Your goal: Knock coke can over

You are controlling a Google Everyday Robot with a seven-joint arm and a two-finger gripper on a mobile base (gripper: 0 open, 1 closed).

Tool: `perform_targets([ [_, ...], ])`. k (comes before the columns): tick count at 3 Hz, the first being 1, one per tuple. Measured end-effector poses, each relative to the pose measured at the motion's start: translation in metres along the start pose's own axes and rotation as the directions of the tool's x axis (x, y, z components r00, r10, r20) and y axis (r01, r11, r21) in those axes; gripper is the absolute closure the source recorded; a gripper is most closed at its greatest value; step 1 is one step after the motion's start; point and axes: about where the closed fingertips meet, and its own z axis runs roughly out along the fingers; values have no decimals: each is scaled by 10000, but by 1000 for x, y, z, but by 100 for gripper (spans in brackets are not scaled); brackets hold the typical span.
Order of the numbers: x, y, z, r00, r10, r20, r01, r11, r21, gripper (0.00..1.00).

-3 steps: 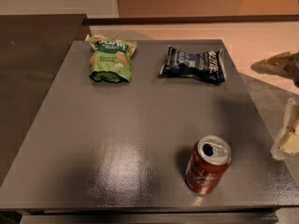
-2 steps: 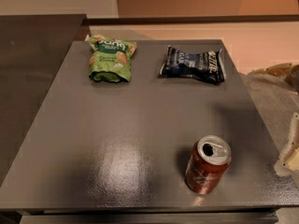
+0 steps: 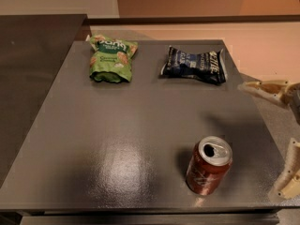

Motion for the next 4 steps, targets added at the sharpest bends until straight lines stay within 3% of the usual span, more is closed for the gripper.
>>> perform_targets([
  [1, 0, 2, 2, 10000, -18, -2, 18, 10000, -61, 0],
  [4, -5, 30, 43, 9944, 174, 1042, -84, 9962, -865, 0],
])
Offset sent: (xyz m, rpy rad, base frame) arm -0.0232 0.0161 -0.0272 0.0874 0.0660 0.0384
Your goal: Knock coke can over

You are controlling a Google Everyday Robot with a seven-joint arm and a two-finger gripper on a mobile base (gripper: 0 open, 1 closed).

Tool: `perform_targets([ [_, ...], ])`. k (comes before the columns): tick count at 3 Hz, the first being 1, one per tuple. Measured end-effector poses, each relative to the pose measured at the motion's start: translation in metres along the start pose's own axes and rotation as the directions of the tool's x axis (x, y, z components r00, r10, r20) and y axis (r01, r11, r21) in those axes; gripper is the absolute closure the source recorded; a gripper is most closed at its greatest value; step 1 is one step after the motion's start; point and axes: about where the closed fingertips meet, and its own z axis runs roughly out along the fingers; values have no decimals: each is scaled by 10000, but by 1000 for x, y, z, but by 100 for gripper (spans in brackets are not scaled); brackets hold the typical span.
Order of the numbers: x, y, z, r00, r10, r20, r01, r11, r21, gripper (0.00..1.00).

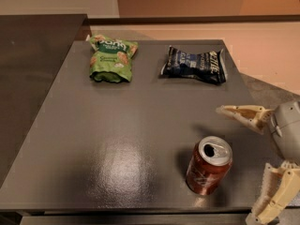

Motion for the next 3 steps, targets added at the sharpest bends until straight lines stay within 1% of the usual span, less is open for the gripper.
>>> perform_targets([
  [1, -4, 4, 12, 9997, -27, 248, 32, 9998, -201, 0],
  [2, -9, 6, 20, 9992, -61, 389, 75, 9994, -350, 3],
  [3, -14, 8, 25, 9988, -75, 474, 98, 9989, -465, 22],
])
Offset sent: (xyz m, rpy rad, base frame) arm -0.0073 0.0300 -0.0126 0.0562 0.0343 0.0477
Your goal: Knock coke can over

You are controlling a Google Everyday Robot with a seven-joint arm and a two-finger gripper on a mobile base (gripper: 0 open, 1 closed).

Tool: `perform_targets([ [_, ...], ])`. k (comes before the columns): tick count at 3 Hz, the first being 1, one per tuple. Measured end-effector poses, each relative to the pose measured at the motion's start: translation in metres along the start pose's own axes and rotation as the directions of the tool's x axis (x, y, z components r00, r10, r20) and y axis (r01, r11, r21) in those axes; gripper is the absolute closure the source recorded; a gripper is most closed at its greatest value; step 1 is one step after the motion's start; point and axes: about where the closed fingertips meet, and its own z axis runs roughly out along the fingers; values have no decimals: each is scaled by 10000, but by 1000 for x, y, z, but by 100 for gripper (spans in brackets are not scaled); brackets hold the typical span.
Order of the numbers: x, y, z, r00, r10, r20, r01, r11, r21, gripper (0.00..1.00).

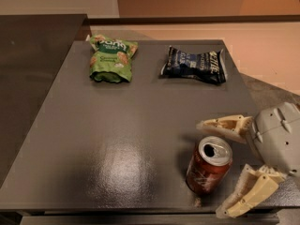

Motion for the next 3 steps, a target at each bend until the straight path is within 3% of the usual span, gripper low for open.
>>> perform_targets([
  [2, -7, -2, 0, 9999, 103, 28, -103, 9999, -72, 67],
  [3, -13, -12, -9, 9991, 188, -392, -182, 9997, 146, 91],
])
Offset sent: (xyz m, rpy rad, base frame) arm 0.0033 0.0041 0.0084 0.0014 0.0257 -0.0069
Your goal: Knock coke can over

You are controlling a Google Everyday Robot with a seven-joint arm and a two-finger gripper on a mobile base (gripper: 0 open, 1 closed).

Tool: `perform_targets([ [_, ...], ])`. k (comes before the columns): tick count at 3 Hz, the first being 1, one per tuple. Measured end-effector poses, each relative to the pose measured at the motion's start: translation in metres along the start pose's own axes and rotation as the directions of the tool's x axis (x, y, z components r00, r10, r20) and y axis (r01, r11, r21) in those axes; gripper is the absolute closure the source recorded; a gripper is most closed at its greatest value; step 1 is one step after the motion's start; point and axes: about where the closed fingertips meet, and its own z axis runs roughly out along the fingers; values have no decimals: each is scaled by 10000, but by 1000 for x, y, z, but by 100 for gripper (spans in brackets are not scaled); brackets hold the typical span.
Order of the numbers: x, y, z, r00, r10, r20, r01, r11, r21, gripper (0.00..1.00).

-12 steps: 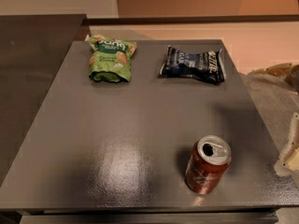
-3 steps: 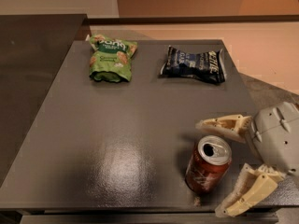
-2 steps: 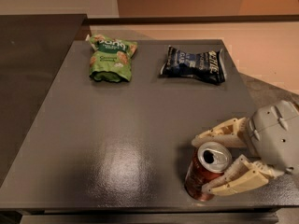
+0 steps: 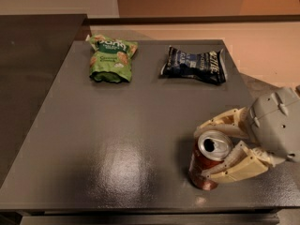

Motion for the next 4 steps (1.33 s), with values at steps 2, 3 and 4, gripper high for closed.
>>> perform_targets([
  [2, -11, -35, -28, 9771, 15, -2129, 153, 9969, 772, 100],
  [3, -8, -47, -32, 9373, -115, -3482, 437, 9954, 850, 100],
  [4, -3, -55, -30, 8802, -299, -4737, 789, 9934, 838, 100],
])
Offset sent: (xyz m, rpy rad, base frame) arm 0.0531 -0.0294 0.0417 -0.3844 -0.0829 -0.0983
